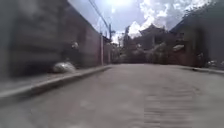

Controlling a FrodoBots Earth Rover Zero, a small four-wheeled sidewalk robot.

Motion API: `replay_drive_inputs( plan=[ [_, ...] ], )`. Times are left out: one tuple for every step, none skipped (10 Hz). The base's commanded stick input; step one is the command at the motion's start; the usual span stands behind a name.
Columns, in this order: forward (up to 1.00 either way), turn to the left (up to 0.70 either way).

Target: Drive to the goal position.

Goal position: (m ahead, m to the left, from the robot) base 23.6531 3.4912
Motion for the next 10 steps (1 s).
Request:
replay_drive_inputs(
  plan=[
    [1.00, -0.39],
    [1.00, -0.20],
    [1.00, -0.02],
    [1.00, -0.02],
    [1.00, -0.02],
    [1.00, -0.02],
    [1.00, -0.01],
    [1.00, 0.00],
    [1.00, 0.00],
    [1.00, 0.00]
  ],
)
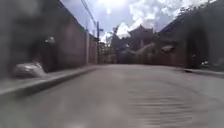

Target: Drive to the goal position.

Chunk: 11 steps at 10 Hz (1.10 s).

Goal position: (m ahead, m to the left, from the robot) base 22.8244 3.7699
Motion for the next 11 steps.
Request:
replay_drive_inputs(
  plan=[
    [1.00, 0.00],
    [1.00, 0.00],
    [1.00, 0.00],
    [1.00, 0.00],
    [1.00, 0.00],
    [1.00, 0.00],
    [1.00, 0.00],
    [1.00, 0.00],
    [1.00, 0.00],
    [1.00, 0.00],
    [1.00, 0.00]
  ],
)
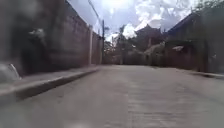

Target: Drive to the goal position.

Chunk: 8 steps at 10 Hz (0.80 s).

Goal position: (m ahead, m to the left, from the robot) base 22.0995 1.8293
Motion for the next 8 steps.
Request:
replay_drive_inputs(
  plan=[
    [1.00, 0.00],
    [1.00, 0.00],
    [1.00, 0.00],
    [1.00, 0.00],
    [1.00, 0.00],
    [1.00, 0.00],
    [1.00, 0.00],
    [1.00, 0.00]
  ],
)
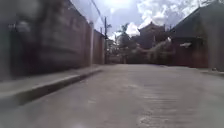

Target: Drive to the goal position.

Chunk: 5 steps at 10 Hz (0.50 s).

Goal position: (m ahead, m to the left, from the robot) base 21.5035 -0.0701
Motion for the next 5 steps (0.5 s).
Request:
replay_drive_inputs(
  plan=[
    [1.00, 0.00],
    [1.00, 0.00],
    [1.00, 0.00],
    [1.00, 0.00],
    [1.00, 0.00]
  ],
)
